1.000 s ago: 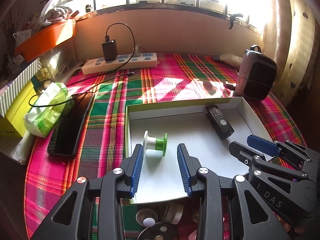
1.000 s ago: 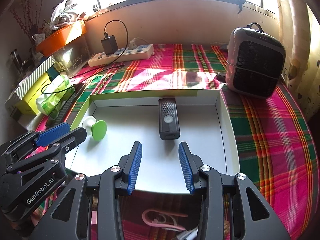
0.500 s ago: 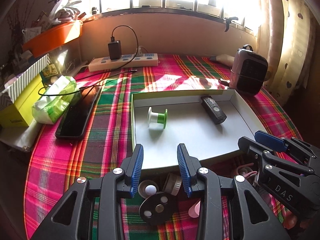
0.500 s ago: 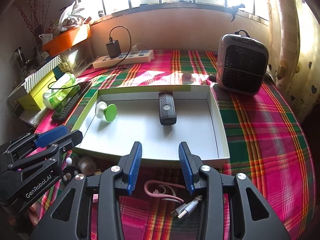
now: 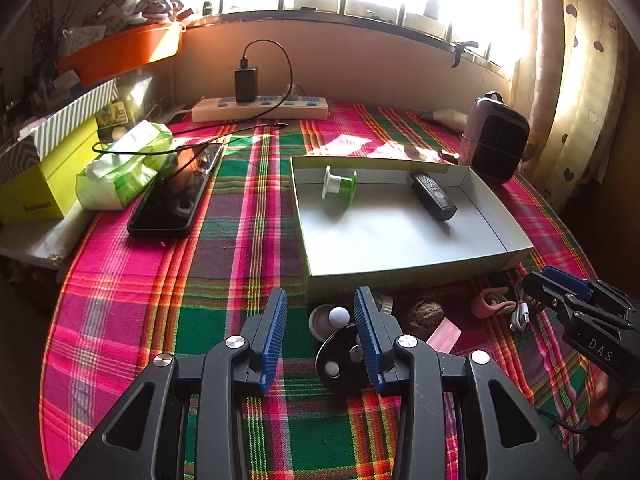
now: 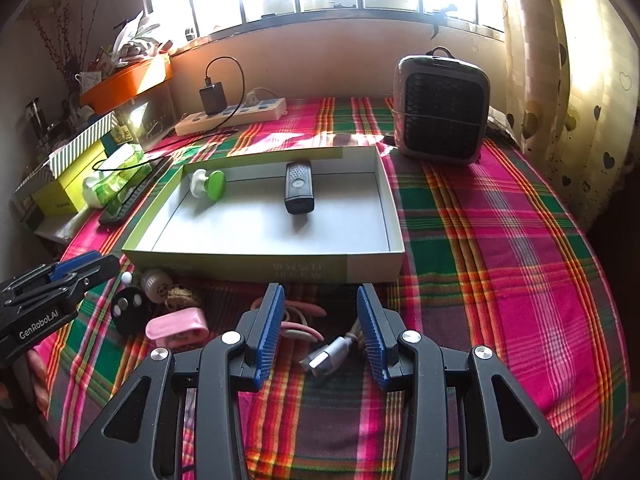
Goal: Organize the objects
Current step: 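Lift both open tools out of the box back toward the objects, then grasp the black dotted disc with the left tool while the right tool grasps the walnut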
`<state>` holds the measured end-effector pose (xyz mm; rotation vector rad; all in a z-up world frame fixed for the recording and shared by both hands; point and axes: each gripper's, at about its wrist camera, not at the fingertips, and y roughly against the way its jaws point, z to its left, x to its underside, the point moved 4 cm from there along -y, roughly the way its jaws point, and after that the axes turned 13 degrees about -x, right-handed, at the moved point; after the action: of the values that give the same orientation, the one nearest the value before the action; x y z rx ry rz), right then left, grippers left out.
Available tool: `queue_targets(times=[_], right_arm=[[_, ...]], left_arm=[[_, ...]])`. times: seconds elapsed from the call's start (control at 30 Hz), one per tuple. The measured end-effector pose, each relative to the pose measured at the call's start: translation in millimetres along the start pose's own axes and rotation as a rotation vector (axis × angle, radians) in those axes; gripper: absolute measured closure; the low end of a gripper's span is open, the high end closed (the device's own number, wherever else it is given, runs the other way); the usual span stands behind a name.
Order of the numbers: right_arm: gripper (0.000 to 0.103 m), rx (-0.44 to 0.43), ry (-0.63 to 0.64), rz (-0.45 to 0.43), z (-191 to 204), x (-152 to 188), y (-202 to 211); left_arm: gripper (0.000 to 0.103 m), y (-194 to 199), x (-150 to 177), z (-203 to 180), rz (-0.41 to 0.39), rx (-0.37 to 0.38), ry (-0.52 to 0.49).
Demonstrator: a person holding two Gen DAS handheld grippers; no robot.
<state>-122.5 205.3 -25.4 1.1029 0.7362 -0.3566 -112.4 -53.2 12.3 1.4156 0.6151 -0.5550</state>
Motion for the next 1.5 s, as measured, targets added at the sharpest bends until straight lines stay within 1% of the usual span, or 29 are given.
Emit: queue_targets(times=[0.2, 0.43, 0.63, 0.83, 0.97, 1.03, 1.1, 1.5], right_arm=[[0.063, 0.002, -0.007, 0.002, -7.2, 8.8, 3.5], [0.063, -0.003, -0.002, 0.0, -8.1, 12.2, 4.9], [0.063, -0.004, -0.003, 0.012, -10.7, 20.1, 5.1], [0.063, -0.005, -0.008, 0.011, -12.7, 22.7, 6.8], [0.063, 0.004, -0.003, 0.01, -13.1, 22.8, 6.2], [0.058, 0.009, -0.007, 0.01, -13.9, 23.3, 6.2], [0.058, 0.018, -0.013, 0.007, -15.7, 23.6, 6.8], [0.057, 0.063, -0.053, 0.033, -32.2, 22.7, -0.5]], left_arm=[[0.068, -2.4, 12.5, 5.9, 0.025, 0.04, 0.006], [0.067, -4.5, 23.2, 8.8, 0.032, 0.06, 0.014], [0.066, -3.8, 24.9, 7.3, 0.029, 0.077, 0.014], [0.066, -5.8, 27.0, -1.7, 0.041, 0.128, 0.002], [0.066, -11.4, 29.1, -7.8, 0.06, 0.129, -0.008], [0.066, -13.4, 30.4, -10.9, 0.067, 0.133, -0.013], [0.066, -16.1, 31.9, -13.2, 0.078, 0.13, -0.018], [0.066, -18.9, 32.6, -14.5, 0.08, 0.139, -0.015]])
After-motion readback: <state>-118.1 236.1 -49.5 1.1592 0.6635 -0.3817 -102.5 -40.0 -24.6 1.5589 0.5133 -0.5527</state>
